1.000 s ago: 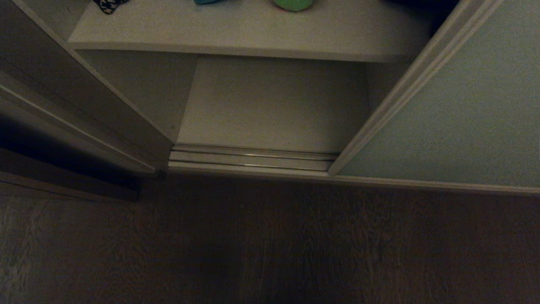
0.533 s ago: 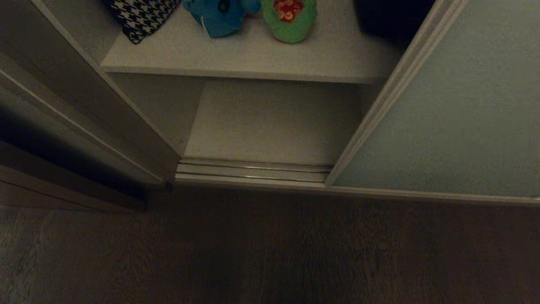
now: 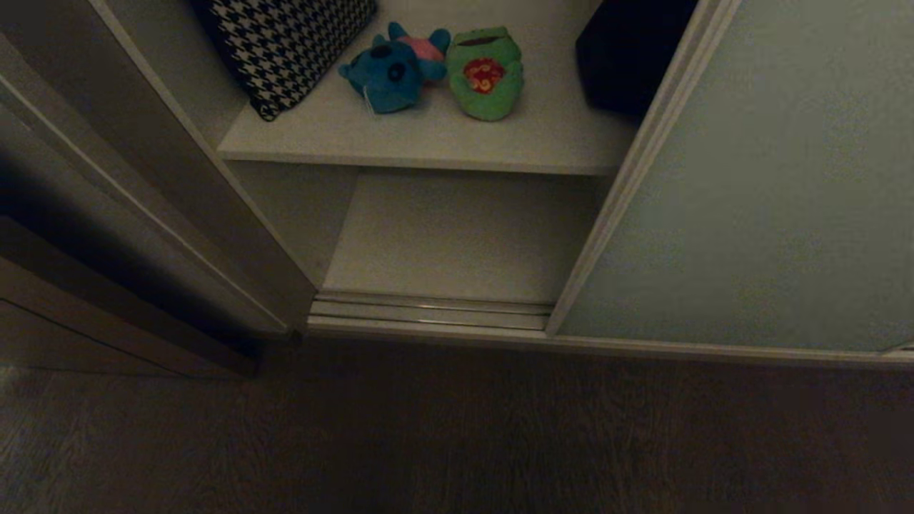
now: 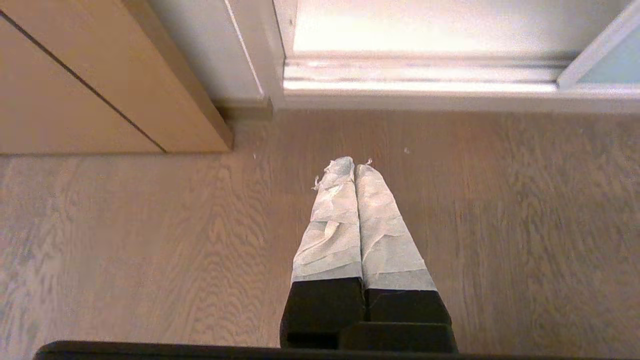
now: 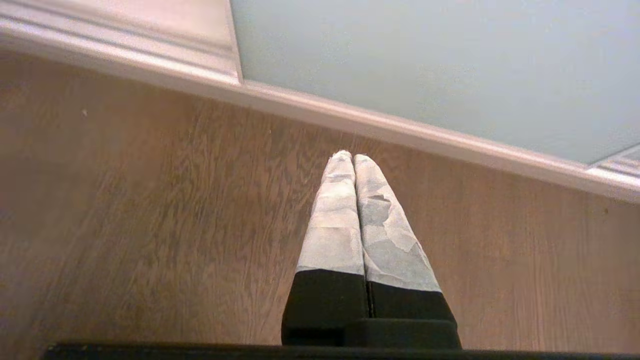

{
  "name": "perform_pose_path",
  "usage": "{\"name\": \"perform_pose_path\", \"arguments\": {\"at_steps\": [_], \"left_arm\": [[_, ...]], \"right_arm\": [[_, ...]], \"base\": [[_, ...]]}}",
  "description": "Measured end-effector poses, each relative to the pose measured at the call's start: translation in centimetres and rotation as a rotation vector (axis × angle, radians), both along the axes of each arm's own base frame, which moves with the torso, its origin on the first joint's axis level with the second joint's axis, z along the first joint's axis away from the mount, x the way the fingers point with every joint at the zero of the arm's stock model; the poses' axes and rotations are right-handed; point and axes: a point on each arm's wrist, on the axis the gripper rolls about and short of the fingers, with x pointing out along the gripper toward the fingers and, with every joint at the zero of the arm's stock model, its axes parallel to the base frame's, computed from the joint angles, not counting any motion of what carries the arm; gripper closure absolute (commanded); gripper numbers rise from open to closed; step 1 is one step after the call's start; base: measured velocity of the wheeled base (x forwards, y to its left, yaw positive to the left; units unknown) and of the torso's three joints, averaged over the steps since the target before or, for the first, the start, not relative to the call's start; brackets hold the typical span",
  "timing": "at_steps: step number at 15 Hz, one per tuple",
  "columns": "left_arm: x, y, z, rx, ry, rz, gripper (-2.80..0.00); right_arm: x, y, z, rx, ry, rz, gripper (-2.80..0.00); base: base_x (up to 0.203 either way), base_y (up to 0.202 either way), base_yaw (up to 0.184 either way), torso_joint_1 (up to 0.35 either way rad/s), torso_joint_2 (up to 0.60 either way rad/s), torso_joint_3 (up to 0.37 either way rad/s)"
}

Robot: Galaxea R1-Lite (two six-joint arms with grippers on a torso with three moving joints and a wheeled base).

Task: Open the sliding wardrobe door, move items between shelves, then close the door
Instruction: Close the door

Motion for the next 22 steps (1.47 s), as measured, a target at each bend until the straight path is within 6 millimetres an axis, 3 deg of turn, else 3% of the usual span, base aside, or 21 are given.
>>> {"name": "perform_pose_path", "arguments": {"at_steps": [5,18,20,22], "left_arm": [[0.0,0.0,0.0,-0.004,0.000,0.000,0.00],[0.0,0.0,0.0,-0.003,0.000,0.002,0.00],[0.0,0.0,0.0,-0.003,0.000,0.002,0.00],[0.0,0.0,0.0,-0.003,0.000,0.002,0.00]], "right_arm": [[0.0,0.0,0.0,0.000,0.000,0.000,0.00],[-0.1,0.0,0.3,-0.002,0.002,-0.003,0.00],[-0.6,0.0,1.9,0.010,-0.003,0.000,0.00],[-2.0,0.0,7.0,0.049,-0.076,0.004,0.00]], "base": [[0.000,0.000,0.000,0.003,0.00,0.204],[0.000,0.000,0.000,0.001,0.00,0.018],[0.000,0.000,0.000,0.000,0.00,0.000],[0.000,0.000,0.000,0.000,0.00,0.000]]}}
